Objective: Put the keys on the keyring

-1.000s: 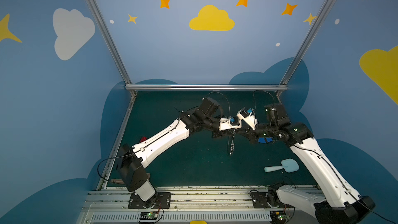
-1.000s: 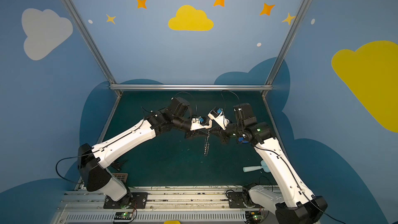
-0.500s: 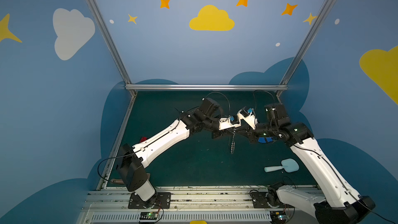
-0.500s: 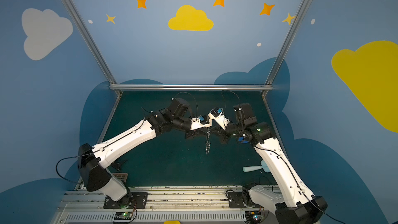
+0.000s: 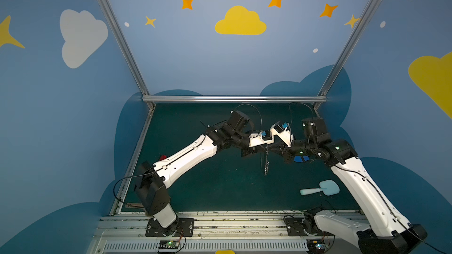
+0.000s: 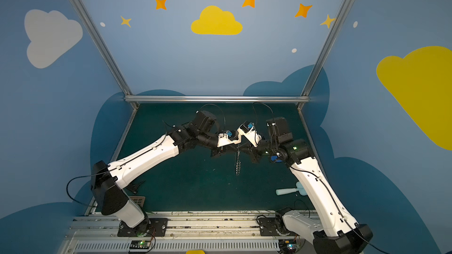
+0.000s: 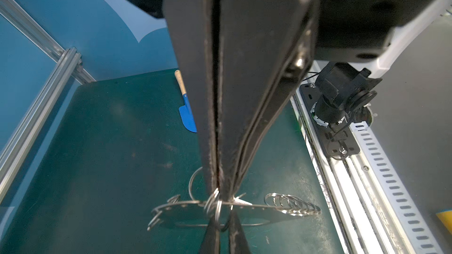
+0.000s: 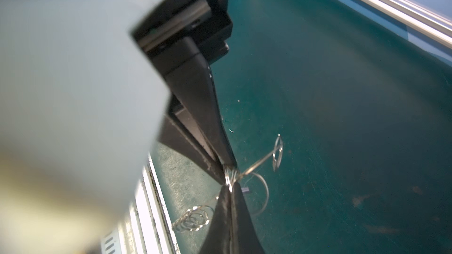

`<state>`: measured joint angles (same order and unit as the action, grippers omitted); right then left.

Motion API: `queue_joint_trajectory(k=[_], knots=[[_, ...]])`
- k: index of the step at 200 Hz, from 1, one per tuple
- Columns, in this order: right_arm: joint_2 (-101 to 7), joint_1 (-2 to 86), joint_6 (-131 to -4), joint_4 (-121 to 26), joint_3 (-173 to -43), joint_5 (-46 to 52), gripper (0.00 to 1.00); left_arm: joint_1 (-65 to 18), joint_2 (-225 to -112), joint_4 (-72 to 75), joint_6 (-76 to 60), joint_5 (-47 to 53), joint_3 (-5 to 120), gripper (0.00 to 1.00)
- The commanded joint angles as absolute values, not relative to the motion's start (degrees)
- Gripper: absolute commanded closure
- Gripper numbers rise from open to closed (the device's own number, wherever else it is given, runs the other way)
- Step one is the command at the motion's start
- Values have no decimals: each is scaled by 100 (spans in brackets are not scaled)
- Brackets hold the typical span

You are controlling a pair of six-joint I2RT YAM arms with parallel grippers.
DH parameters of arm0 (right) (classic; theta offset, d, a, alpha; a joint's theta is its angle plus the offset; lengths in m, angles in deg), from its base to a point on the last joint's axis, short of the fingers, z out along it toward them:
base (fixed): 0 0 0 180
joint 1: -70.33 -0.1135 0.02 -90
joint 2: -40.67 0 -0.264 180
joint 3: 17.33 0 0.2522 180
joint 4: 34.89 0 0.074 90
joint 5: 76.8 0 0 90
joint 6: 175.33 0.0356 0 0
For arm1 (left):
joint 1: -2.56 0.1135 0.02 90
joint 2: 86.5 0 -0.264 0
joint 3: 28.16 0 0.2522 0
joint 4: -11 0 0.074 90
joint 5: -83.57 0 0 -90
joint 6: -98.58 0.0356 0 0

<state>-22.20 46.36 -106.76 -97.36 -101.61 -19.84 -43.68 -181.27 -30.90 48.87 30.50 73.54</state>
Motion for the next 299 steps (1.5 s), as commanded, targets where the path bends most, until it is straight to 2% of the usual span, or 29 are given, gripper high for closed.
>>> queue_joint_trajectory(k=[1,37,50,103,133,142,154,182,200,216,246,273,299], knots=[[-2139,4568,-10736,-9503,-10239,-2120,100,-4504,-18213,-2795,4665,3513,7569,93],[-2093,4550,-10795,-9573,-10151,-2073,100,-4498,-18222,-2538,4500,3680,7538,93],[-2110,4545,-10808,-9593,-10136,-2060,100,-4499,-18239,-2467,4475,3736,7533,96],[-2034,4645,-10432,-9435,-9941,-1424,100,-4475,-18183,-2507,4547,3858,7401,96],[-1951,4816,-10328,-9240,-9770,-1489,100,-4412,-18040,-2290,4427,3991,7169,96],[-1916,4865,-10326,-9173,-9692,-1491,92,-4386,-17992,-2257,4417,4066,7126,96],[-1847,4942,-10067,-9054,-9580,-1495,75,-4337,-17927,-2106,4262,4124,7035,96],[-1585,5219,-9774,-8683,-9294,-1528,60,-4203,-17767,-1561,3920,4321,6690,96],[-1337,5403,-9661,-8465,-9110,-1572,54,-4118,-17697,-1177,3626,4477,6497,96],[-1108,5532,-9624,-8319,-8923,-1677,55,-4048,-17647,-849,3413,4583,6327,96],[-672,5619,-9767,-7785,-8460,-2826,60,-3977,-17572,-206,3113,4806,6065,96],[-608,5627,-9601,-7182,-8216,-3675,70,-3930,-17554,252,2940,5041,5928,96],[-761,5587,-9567,-7009,-8237,-4094,74,-3919,-17545,657,2752,5182,5808,96]])
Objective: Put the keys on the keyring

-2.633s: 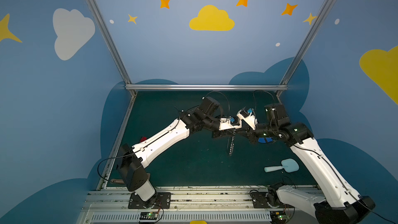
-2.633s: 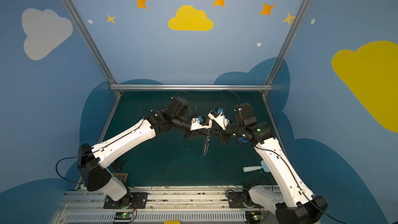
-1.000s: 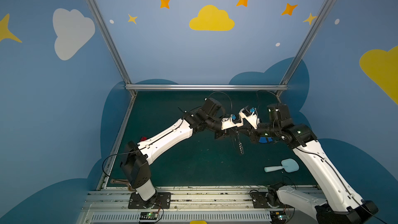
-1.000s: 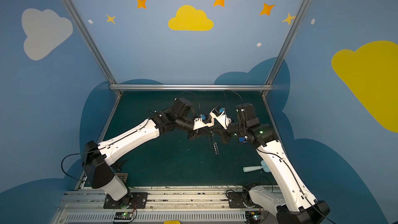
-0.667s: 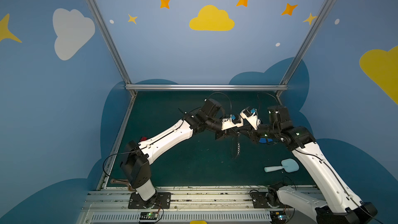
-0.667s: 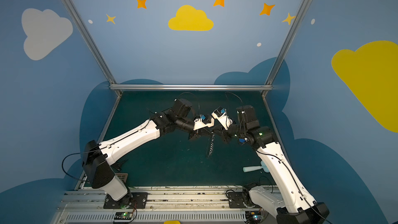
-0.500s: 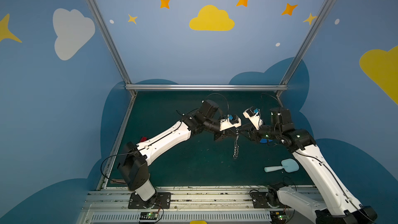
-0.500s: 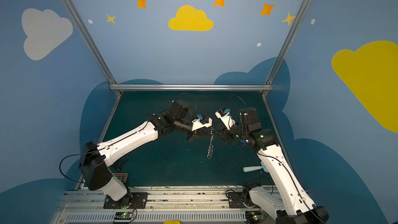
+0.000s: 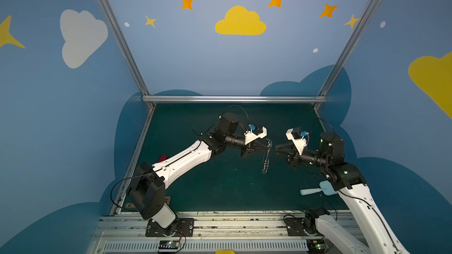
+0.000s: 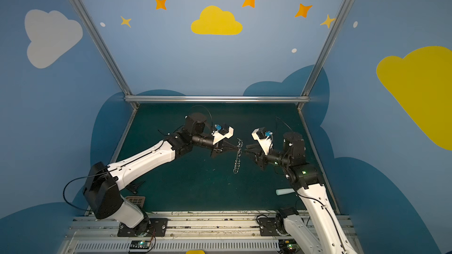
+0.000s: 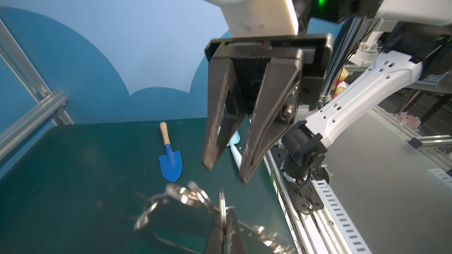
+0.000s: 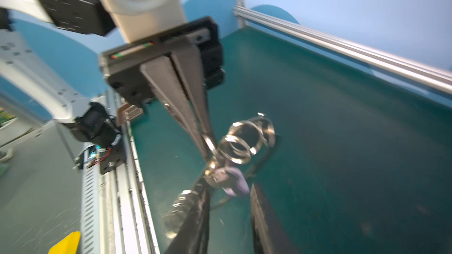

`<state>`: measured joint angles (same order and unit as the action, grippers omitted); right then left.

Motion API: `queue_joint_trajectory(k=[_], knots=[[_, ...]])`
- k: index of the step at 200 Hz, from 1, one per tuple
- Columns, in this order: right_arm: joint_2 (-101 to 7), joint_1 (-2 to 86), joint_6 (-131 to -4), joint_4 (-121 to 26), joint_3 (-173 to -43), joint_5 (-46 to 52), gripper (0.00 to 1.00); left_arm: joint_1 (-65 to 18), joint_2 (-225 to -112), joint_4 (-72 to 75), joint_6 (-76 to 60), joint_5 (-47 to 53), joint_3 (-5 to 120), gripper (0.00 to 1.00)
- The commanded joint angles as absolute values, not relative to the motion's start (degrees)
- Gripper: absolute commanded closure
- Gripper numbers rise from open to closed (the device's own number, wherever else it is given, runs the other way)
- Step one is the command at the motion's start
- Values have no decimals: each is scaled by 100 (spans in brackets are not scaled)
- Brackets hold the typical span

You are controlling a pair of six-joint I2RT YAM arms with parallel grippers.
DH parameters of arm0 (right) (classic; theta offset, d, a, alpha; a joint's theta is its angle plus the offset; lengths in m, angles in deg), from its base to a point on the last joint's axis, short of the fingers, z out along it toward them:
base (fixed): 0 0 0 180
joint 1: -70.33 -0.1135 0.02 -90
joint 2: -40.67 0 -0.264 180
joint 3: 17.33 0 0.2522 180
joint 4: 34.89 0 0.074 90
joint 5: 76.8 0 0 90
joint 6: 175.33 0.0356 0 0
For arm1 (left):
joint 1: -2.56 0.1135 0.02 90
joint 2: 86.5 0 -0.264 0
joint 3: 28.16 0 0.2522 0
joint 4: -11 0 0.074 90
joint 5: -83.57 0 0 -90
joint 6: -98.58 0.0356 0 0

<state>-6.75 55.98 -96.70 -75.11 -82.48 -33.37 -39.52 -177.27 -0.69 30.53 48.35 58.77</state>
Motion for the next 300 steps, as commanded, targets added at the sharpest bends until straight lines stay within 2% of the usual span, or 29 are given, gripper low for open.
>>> queue_joint_trajectory(k=[1,44,96,154,169,192,207,215,233,260,300], knots=[[-764,5585,-9573,-7010,-8239,-4094,74,-3919,-17545,670,2745,5183,5805,96],[-835,5545,-9673,-6995,-8274,-3978,80,-3905,-17527,982,2575,5229,5716,96],[-898,5509,-9594,-6799,-8285,-4121,80,-3909,-17554,1061,2521,5275,5703,96],[-864,5490,-9680,-6714,-8308,-4346,93,-3909,-17580,674,2761,5248,5798,96],[-872,5493,-9755,-6817,-8329,-4392,100,-3910,-17589,592,2816,5222,5827,96],[-875,5484,-9890,-7020,-8399,-4413,100,-3914,-17623,325,2996,5169,5937,96],[-888,5483,-10042,-7300,-8520,-4297,100,-3912,-17658,9,3184,5104,6074,90],[-919,5480,-10147,-7521,-8636,-4184,100,-3918,-17681,-231,3293,5019,6167,81],[-1074,5469,-10562,-8309,-8987,-3921,100,-3929,-17733,-1041,3797,4849,6468,73],[-1404,5384,-10863,-9218,-9507,-3578,100,-4031,-17858,-2319,4624,4465,7025,72],[-1770,5096,-10998,-9888,-9990,-3055,100,-4274,-18074,-3485,5436,3914,7602,77]])
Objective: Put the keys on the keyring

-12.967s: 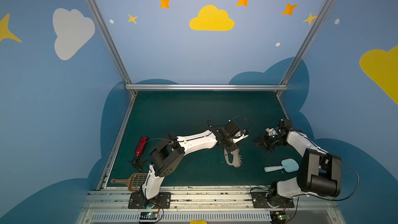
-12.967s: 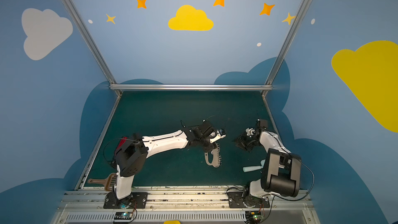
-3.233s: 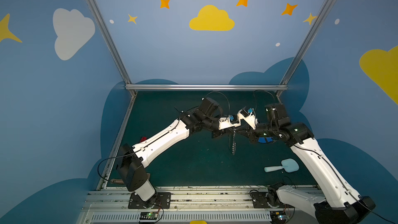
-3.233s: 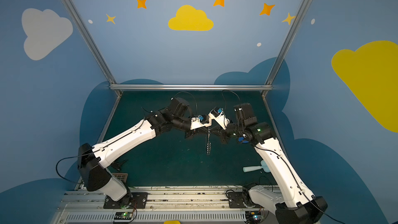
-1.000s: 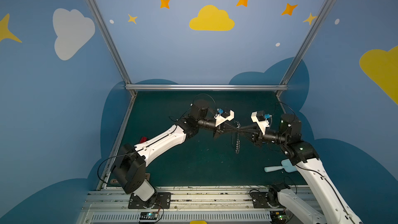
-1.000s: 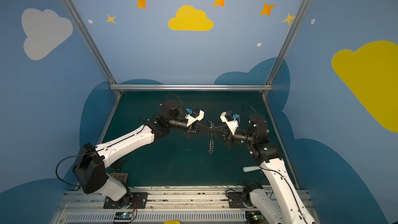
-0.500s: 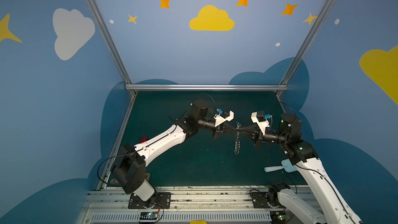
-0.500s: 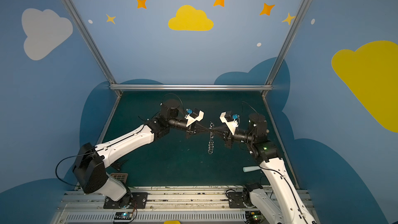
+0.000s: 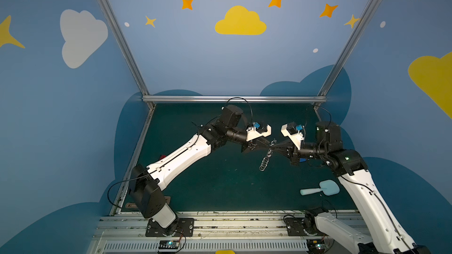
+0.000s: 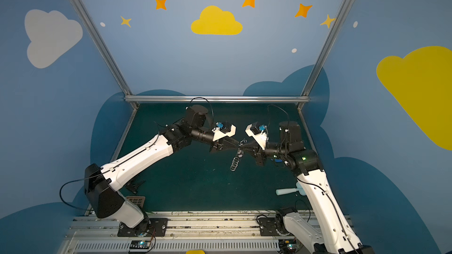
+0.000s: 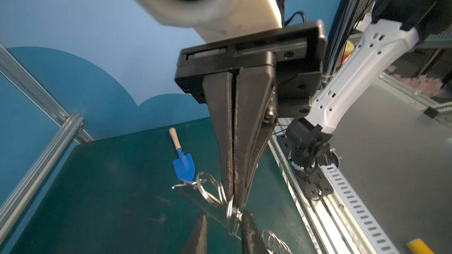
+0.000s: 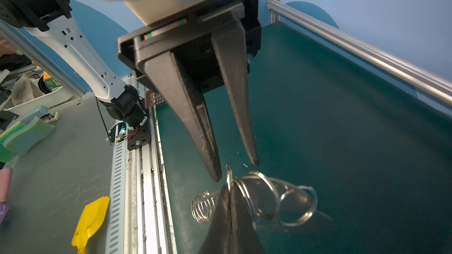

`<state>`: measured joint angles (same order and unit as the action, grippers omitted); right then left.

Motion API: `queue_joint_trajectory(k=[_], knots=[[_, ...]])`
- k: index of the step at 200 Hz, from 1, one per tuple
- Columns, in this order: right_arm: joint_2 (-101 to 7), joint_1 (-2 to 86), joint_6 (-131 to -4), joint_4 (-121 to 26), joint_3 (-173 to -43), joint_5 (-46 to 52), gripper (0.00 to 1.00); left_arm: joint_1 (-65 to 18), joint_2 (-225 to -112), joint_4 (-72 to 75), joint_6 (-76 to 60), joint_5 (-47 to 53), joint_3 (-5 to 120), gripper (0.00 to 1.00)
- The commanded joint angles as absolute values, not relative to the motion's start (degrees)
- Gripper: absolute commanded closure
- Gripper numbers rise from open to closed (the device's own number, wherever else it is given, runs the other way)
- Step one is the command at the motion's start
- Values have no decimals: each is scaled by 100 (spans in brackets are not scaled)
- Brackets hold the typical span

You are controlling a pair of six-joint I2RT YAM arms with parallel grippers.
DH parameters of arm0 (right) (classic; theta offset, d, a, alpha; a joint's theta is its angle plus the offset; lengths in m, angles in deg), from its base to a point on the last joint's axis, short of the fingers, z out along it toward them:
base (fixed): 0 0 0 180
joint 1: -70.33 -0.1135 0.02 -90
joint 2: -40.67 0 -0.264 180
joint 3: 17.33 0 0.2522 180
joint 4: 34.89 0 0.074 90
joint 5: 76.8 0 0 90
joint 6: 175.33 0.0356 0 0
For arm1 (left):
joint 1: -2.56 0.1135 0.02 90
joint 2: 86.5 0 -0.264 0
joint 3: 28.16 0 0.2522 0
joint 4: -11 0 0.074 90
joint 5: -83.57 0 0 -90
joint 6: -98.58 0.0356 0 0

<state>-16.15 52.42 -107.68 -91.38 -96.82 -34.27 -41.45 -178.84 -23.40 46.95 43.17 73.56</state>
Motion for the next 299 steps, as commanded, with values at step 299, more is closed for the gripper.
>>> queue_joint_trajectory(k=[299], knots=[[-1716,4725,-11023,-9883,-9975,-2110,87,-4596,-18201,-3361,5201,3739,7892,96]])
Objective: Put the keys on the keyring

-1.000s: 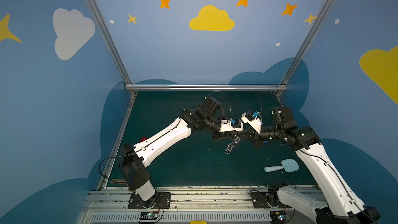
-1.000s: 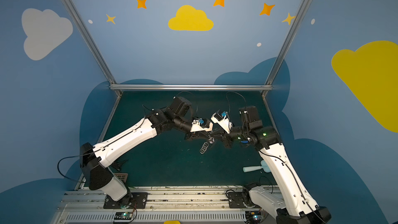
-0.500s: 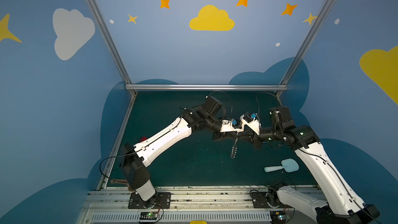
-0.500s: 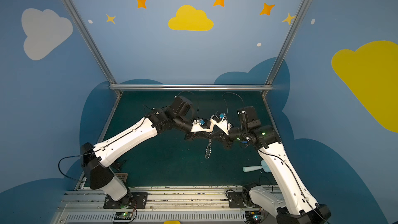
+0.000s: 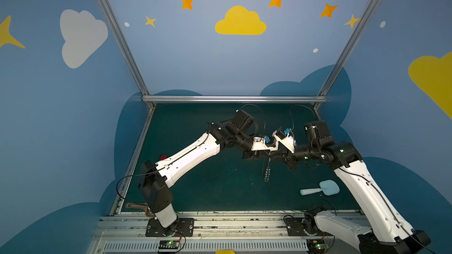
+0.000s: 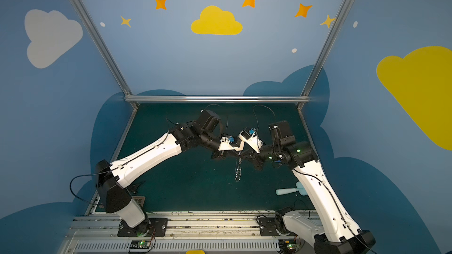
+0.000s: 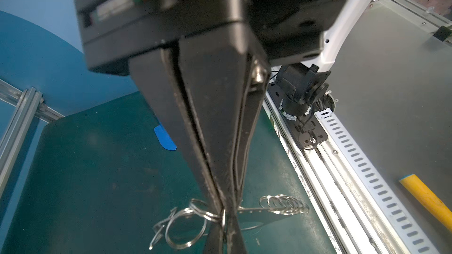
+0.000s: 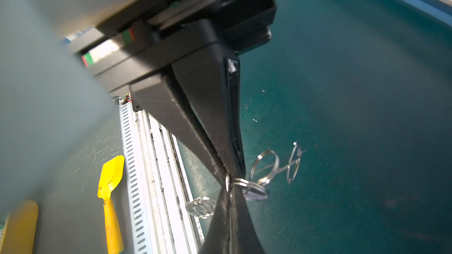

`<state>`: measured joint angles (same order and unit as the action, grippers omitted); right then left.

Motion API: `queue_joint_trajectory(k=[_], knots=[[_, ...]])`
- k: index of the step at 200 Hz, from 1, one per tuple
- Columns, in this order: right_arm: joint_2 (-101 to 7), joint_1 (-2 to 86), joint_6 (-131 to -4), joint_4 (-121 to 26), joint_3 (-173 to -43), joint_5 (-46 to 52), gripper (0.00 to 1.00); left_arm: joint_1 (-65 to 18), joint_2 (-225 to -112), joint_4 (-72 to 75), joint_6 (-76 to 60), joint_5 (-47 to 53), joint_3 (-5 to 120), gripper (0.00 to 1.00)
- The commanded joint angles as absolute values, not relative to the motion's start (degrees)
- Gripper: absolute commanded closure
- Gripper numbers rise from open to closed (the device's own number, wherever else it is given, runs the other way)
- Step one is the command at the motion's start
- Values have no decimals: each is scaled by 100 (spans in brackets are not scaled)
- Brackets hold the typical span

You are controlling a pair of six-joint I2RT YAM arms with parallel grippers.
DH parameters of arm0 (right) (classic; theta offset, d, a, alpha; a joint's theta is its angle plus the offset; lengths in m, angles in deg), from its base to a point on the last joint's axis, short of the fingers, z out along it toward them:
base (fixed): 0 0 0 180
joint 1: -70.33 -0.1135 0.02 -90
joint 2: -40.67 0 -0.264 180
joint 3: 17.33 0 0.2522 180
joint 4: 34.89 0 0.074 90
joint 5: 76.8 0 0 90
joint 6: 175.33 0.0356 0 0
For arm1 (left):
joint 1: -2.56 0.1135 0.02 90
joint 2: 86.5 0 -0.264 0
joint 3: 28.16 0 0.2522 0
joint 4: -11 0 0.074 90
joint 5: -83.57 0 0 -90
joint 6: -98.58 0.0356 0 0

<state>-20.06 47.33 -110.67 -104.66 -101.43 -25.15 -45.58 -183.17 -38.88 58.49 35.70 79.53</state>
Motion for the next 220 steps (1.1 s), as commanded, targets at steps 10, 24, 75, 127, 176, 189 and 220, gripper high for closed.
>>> queue_joint_trajectory(k=[10,24,75,127,176,189,220], knots=[[-1536,4793,-10978,-9687,-9784,-2051,85,-4551,-18077,-2948,4969,3794,7649,96],[-1318,4915,-10803,-9400,-9533,-1977,77,-4477,-17945,-2486,4657,3934,7392,96],[-471,5175,-10537,-8557,-8716,-1677,65,-4324,-17643,-1020,3717,4140,6678,96],[-393,5218,-10690,-8272,-8497,-1860,66,-4226,-17502,178,2984,4352,6194,96],[-458,5196,-10674,-7788,-8457,-2222,66,-4218,-17534,1189,2312,4395,5919,96],[-498,5187,-10693,-7716,-8483,-2402,68,-4217,-17553,1391,2160,4402,5874,96],[-546,5151,-10703,-7598,-8431,-2605,70,-4217,-17597,1801,1873,4367,5787,96]])
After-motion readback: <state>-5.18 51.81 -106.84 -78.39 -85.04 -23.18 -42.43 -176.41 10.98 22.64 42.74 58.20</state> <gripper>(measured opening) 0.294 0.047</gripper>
